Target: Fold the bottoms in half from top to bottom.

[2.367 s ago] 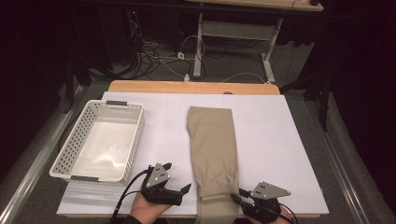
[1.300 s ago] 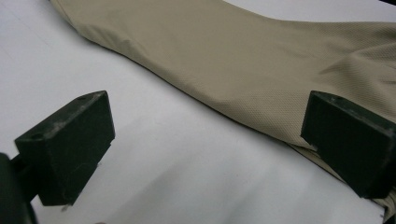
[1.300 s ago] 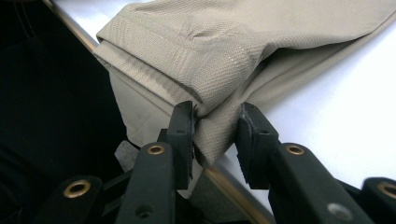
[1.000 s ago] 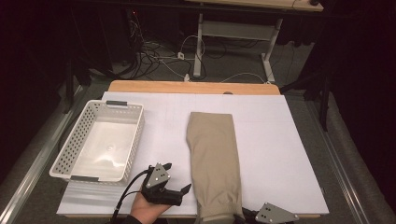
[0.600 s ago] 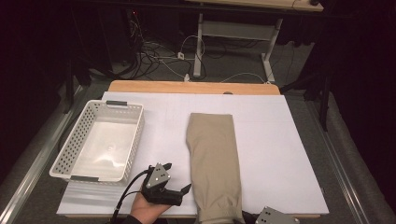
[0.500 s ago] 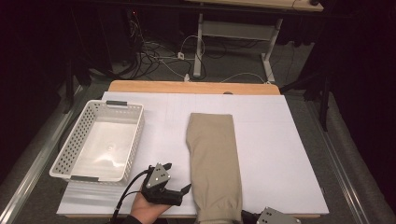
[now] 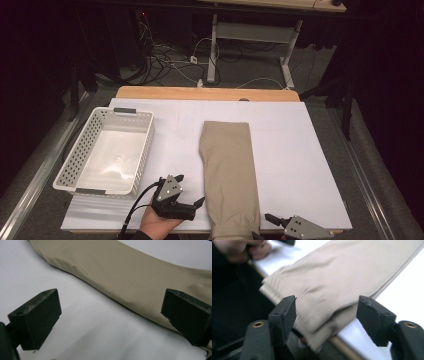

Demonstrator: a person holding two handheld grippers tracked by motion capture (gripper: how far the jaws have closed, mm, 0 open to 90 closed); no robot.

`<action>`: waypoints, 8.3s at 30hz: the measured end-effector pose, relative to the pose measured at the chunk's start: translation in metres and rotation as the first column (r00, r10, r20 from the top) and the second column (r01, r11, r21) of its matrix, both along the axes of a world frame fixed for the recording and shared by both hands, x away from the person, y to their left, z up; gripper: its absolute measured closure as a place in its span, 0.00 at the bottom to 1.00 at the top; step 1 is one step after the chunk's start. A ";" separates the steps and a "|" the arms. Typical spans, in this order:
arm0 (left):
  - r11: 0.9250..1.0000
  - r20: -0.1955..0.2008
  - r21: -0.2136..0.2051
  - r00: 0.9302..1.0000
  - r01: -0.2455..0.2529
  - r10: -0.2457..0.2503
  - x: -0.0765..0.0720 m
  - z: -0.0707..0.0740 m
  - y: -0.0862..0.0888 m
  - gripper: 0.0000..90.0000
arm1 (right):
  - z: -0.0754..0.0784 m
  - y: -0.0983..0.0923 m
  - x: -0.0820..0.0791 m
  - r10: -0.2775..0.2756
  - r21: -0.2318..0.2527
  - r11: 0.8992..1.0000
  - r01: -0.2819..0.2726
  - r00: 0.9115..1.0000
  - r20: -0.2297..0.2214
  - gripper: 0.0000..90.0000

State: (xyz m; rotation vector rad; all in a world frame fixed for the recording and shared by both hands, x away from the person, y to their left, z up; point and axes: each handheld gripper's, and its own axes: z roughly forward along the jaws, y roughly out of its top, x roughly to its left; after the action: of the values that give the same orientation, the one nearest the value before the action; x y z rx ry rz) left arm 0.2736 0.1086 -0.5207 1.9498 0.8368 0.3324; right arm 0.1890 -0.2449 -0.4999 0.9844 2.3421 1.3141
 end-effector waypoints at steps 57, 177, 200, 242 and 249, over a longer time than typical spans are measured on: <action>0.976 -0.210 0.152 0.960 -0.154 0.184 0.165 0.006 -0.071 0.89 | -0.016 0.042 0.271 -0.238 -0.077 0.970 0.229 0.963 -0.125 0.97; 0.977 -0.098 0.097 0.979 0.188 -0.178 -0.012 0.008 -0.050 0.68 | -0.015 0.021 0.063 -0.034 -0.087 0.996 0.031 0.999 -0.034 0.74; 0.963 -0.129 0.110 0.965 0.245 -0.230 -0.040 0.013 -0.053 0.67 | -0.015 0.016 0.031 -0.002 -0.091 0.996 -0.002 0.999 -0.044 0.75; 0.975 -0.135 0.060 0.970 0.214 -0.204 -0.058 0.011 -0.027 0.50 | -0.013 0.012 0.016 -0.009 -0.041 0.999 0.007 0.999 -0.050 0.51; 0.976 -0.156 0.068 0.968 0.209 -0.196 -0.056 -0.001 -0.021 0.64 | -0.012 0.008 0.017 -0.038 -0.027 0.999 0.037 0.999 -0.030 0.43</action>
State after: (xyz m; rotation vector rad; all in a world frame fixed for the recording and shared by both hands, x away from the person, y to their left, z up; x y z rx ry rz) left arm 0.2181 0.0878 -0.5220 2.1381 0.7187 0.1027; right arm 0.2062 -0.2365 -0.5118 1.0425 2.3455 1.2594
